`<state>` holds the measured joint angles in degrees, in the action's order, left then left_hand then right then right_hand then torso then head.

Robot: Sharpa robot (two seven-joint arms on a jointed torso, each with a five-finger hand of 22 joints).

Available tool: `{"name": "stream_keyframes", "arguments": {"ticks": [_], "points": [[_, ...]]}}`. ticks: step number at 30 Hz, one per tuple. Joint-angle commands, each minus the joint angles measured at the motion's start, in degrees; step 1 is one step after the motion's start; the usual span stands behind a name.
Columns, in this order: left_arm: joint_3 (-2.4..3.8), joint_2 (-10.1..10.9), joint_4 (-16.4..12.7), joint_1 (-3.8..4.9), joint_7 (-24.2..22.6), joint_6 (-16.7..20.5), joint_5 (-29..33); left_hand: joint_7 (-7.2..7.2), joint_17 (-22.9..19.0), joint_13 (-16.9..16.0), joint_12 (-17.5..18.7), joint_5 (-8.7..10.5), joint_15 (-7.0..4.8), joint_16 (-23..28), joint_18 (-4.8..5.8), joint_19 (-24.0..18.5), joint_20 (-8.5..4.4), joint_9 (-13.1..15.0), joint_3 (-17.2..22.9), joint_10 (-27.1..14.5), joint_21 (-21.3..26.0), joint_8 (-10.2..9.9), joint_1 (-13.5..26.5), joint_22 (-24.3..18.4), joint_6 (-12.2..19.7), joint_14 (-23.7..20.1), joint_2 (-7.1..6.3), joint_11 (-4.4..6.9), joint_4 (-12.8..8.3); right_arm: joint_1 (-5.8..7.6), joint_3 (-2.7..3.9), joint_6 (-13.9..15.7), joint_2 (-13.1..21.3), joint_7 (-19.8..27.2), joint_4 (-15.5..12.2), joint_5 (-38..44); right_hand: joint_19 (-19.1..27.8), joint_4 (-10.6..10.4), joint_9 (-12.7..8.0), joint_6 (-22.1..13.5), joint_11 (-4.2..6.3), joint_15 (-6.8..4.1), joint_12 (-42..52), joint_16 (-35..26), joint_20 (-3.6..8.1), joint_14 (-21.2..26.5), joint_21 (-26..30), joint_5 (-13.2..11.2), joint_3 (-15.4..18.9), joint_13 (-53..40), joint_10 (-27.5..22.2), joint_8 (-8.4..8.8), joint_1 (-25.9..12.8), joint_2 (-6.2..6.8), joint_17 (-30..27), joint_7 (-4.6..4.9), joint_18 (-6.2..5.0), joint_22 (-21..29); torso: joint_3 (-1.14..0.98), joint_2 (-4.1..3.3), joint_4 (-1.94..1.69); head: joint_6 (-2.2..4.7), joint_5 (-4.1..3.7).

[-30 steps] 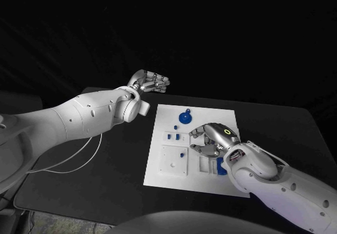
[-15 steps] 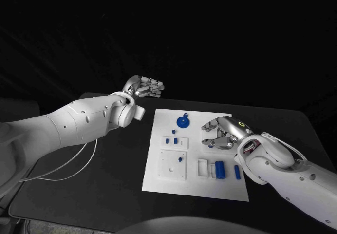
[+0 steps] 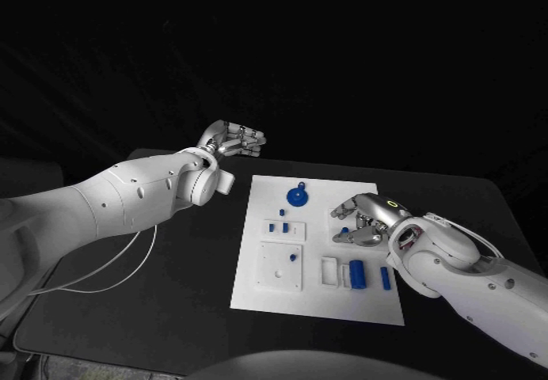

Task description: Assemble the parts on the task board

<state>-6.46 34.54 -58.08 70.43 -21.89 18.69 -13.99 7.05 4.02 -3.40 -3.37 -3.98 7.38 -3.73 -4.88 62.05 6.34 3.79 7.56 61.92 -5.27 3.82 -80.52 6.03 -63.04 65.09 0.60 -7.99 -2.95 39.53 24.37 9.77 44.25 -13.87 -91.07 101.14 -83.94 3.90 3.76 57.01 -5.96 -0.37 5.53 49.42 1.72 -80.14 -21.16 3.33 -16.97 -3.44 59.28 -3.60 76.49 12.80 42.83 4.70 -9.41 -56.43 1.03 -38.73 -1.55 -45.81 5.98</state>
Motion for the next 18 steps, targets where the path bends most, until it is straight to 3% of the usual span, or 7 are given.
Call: {"name": "stream_keyframes", "arguments": {"ticks": [1,6,7,8,11,15,18], "points": [[0.05,-0.1,0.0,0.04,-0.8,-0.8,0.4,-0.06,-0.1,0.1,0.0,0.15,-0.16,0.2,-0.62,0.3,0.04,0.0,0.1,0.2,-0.1,-0.2,0.0,0.0,-0.3,-0.2,0.15,0.08,-0.1,-0.02,0.03,-4.6,-0.1,-1.2,0.1,2.9,-2.2,0.6,0.0,1.3,0.22,0.18,0.3,0.3,-0.24,0.0,-0.1,-0.4,-0.8,0.0,1.2,-0.12,0.5,-0.65,-0.1,0.13,-0.74,0.0,-0.03,-0.03,0.01,0.08,0.04],[0.05,-0.1,-0.1,0.04,-0.8,-0.9,0.5,-0.06,-0.1,0.1,0.0,0.15,-0.16,0.2,-0.62,0.3,0.04,0.0,0.1,0.2,-0.1,-0.2,0.0,0.0,-0.3,-0.2,0.15,0.08,-0.1,-0.04,0.03,-4.6,-0.4,-2.3,0.7,5.5,-2.3,2.4,0.0,3.5,0.82,-0.16,0.0,0.3,0.12,-0.2,-0.5,-0.5,-4.0,0.0,3.3,-0.14,0.2,-1.80,-0.1,0.80,-0.23,0.0,-0.04,-0.03,0.03,-0.27,0.10],[0.05,-0.1,-0.1,0.04,-0.8,-0.9,0.5,-0.06,-0.1,0.1,0.0,0.15,-0.16,0.2,-0.62,0.3,0.04,0.0,0.1,0.2,-0.1,-0.2,0.0,0.0,-0.3,-0.2,0.15,0.08,-0.1,-0.04,0.03,-4.4,-0.4,-2.5,0.8,5.9,-2.3,2.7,-0.1,3.8,0.85,-0.21,-0.4,0.3,0.23,-0.3,-0.6,-0.5,-5.0,0.0,3.6,-0.01,-0.3,-1.65,-0.1,0.80,-0.10,-0.1,-0.04,-0.03,0.03,-0.27,0.10],[0.04,-0.1,-0.1,0.04,-0.8,-0.9,0.5,-0.06,-0.1,0.1,0.0,0.15,-0.16,0.2,-0.62,0.3,0.04,0.0,0.1,0.2,-0.1,-0.2,0.0,0.0,-0.3,-0.2,0.15,0.08,-0.1,-0.05,0.03,-4.1,-0.5,-2.8,0.9,6.3,-2.3,3.8,-0.1,4.4,0.96,-0.34,-1.5,0.2,0.46,-0.5,-0.9,-0.5,-8.6,0.0,4.7,-0.03,-1.6,-1.37,-0.1,0.96,0.18,-0.1,-0.04,-0.02,0.05,-0.29,0.10],[0.04,-0.1,-0.1,0.04,-0.8,-0.9,0.5,-0.06,-0.1,0.1,0.0,0.15,-0.16,0.2,-0.62,0.3,0.04,0.0,0.1,0.2,-0.1,-0.2,0.0,0.0,-0.3,-0.2,0.15,0.08,-0.1,-0.05,0.03,-3.2,-0.6,-3.3,1.1,7.2,-2.3,4.4,-0.1,5.2,1.06,-0.44,-1.8,0.1,0.61,-0.7,-1.2,-0.6,-12.5,0.0,5.4,0.05,-2.5,-1.09,0.0,1.16,0.31,-0.1,-0.05,-0.01,0.04,-0.34,0.06],[0.04,-0.1,-0.1,0.04,-0.8,-1.0,0.6,-0.05,-0.1,0.1,0.0,0.16,-0.12,0.2,-0.68,0.2,0.09,0.0,0.1,0.2,-0.2,-0.2,-0.1,0.0,-0.3,-0.3,0.25,0.06,-0.1,-0.06,0.03,-2.7,-0.7,-3.6,1.4,7.7,-2.3,4.8,-0.1,6.1,1.27,-0.52,-1.8,0.1,0.72,-0.9,-1.6,-0.6,-15.8,0.0,6.0,0.08,-3.4,-0.77,0.1,1.18,0.35,-0.2,-0.05,-0.01,0.02,-0.43,-0.01],[0.04,-0.1,-0.1,0.04,-0.8,-1.0,0.6,-0.04,-0.1,0.1,0.0,0.14,-0.07,0.2,-0.69,0.2,0.11,0.0,0.1,0.1,-0.2,-0.2,-0.1,-0.1,-0.3,-0.4,0.27,0.04,-0.2,-0.08,0.02,-2.2,-0.8,-3.7,1.7,8.2,-2.3,4.7,0.0,6.4,1.28,-0.61,-1.7,0.1,0.76,-0.9,-1.6,-0.6,-16.4,0.0,6.3,-0.07,-3.4,-1.21,0.1,1.40,0.34,-0.2,-0.04,-0.01,0.03,-0.26,-0.35]]}}
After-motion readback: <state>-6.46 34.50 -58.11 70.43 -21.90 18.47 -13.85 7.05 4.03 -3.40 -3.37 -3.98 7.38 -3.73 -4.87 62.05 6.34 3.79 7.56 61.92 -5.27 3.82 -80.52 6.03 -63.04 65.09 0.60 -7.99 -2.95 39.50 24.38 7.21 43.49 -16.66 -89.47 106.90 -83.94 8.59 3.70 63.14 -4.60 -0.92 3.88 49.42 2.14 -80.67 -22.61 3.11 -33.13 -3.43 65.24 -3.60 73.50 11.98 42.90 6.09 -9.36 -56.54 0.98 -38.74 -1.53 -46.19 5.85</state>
